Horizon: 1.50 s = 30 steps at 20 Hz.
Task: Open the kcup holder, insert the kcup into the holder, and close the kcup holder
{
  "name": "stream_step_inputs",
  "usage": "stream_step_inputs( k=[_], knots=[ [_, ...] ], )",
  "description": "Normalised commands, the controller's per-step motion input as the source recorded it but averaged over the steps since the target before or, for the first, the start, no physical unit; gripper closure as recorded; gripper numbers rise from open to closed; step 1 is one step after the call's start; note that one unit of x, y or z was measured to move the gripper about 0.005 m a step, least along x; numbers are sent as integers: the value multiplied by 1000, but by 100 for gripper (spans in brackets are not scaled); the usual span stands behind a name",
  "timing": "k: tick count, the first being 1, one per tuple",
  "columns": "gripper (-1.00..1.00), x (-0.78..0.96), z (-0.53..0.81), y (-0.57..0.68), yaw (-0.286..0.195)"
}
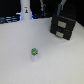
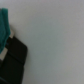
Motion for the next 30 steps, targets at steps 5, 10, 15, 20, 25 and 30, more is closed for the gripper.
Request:
stream_step_inputs(
  k=[5,10,15,20,25,30],
  knots=[
    [-100,-296,5,692,-169],
    [-100,-265,-47,680,-171],
    [-100,-224,-158,646,-172],
    [-100,-162,-269,581,-157],
    [-100,-95,-368,487,-138],
    [-100,-145,-406,345,-117]
  ],
)
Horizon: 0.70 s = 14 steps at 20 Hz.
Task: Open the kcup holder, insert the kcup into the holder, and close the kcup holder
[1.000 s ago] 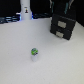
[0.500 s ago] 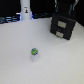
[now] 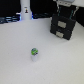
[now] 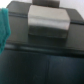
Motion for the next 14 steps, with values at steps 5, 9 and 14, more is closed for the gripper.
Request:
stream_step_inputs(
  k=[5,9,14],
  knots=[
    [-100,-302,-391,193,-110],
    [-100,-410,-387,89,-111],
    [-100,-480,-418,21,-64]
  ],
)
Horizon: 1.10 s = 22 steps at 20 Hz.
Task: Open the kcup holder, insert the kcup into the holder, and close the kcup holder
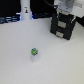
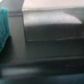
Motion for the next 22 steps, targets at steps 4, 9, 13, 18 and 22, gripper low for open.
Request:
stream_step_inputs(
  k=[4,9,13,18,22],
  knots=[
    [-100,-400,-432,7,-33],
    [100,-289,-203,14,-15],
    [100,-60,-11,-6,-13],
    [100,45,-6,-30,-10],
    [100,212,7,-69,-19]
  ],
)
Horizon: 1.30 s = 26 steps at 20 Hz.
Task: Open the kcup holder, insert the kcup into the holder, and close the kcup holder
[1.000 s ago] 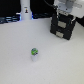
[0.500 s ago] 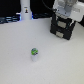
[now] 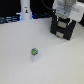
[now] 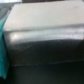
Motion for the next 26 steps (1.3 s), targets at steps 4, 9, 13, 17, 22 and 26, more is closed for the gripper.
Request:
stream_step_inputs(
  k=[4,9,13,17,22,26],
  knots=[
    [100,541,69,-88,-41],
    [100,381,19,-60,-38],
    [100,235,10,-63,-20],
    [100,511,57,-77,-43],
    [100,428,89,-117,-31],
    [100,402,73,-370,-30]
  ],
)
